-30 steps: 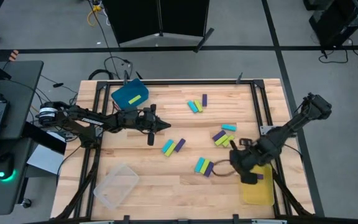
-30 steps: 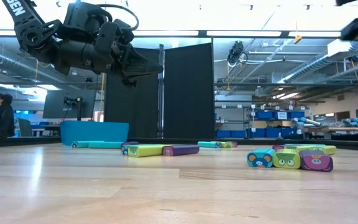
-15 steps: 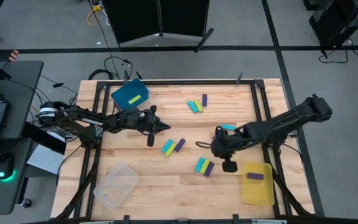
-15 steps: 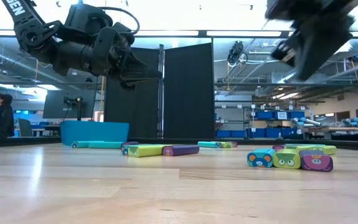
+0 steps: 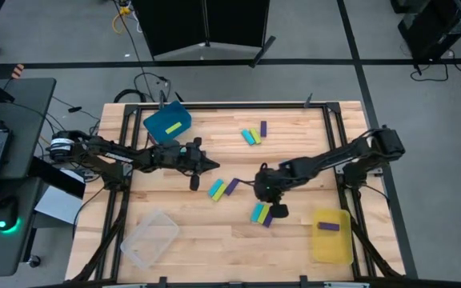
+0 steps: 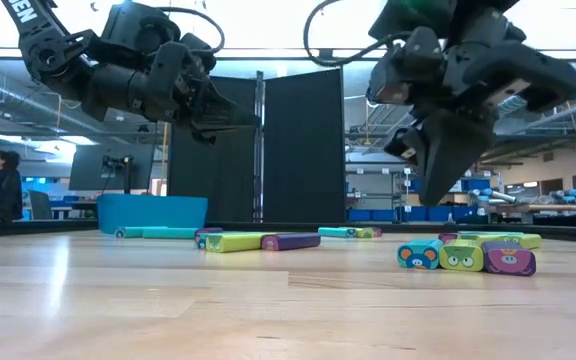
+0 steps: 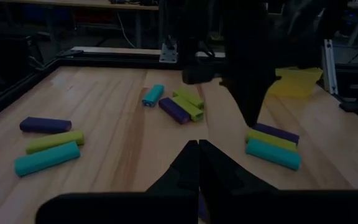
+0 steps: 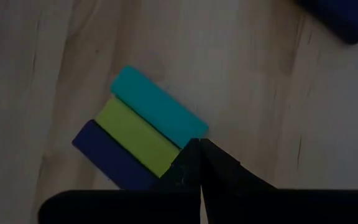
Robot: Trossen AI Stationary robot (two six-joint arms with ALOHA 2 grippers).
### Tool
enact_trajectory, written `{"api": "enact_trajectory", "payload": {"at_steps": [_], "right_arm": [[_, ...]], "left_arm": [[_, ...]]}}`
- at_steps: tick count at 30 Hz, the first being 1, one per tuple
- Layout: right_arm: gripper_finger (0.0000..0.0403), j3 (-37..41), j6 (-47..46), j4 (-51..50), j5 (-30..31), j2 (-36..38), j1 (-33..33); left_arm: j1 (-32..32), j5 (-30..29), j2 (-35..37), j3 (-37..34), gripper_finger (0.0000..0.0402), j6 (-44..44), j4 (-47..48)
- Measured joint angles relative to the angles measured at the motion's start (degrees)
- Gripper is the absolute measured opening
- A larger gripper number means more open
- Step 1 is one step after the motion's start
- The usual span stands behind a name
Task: Sort blocks
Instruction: Put the blue block into the transparent bin
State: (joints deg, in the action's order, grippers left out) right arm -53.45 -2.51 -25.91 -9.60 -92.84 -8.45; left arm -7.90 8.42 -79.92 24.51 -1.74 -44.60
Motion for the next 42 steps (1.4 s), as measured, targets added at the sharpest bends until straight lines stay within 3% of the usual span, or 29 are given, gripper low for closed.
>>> {"api": "enact_trajectory", "payload": {"at_steps": [13,24,33,42], "right_arm": [[0.0008,0.0,1.25,5.49,-5.02,-5.33,0.93],[0.0009,-0.09,0.29,6.98,-5.31,-7.2,0.92],[0.0009,-0.02,-3.81,5.97,-0.55,-7.3,1.77],[0.0013,-0.02,-2.63,4.87,-2.83,-3.18,1.69]], "left_arm": [[0.25,-0.44,0.0,0.0,0.001,0.13,2.48],[0.57,-1.83,0.0,0.0,0.001,1.13,3.55],[0.57,-2.36,0.0,-0.01,0.001,1.12,3.84],[0.57,-2.47,0.0,-0.02,0.001,1.11,3.89]]}}
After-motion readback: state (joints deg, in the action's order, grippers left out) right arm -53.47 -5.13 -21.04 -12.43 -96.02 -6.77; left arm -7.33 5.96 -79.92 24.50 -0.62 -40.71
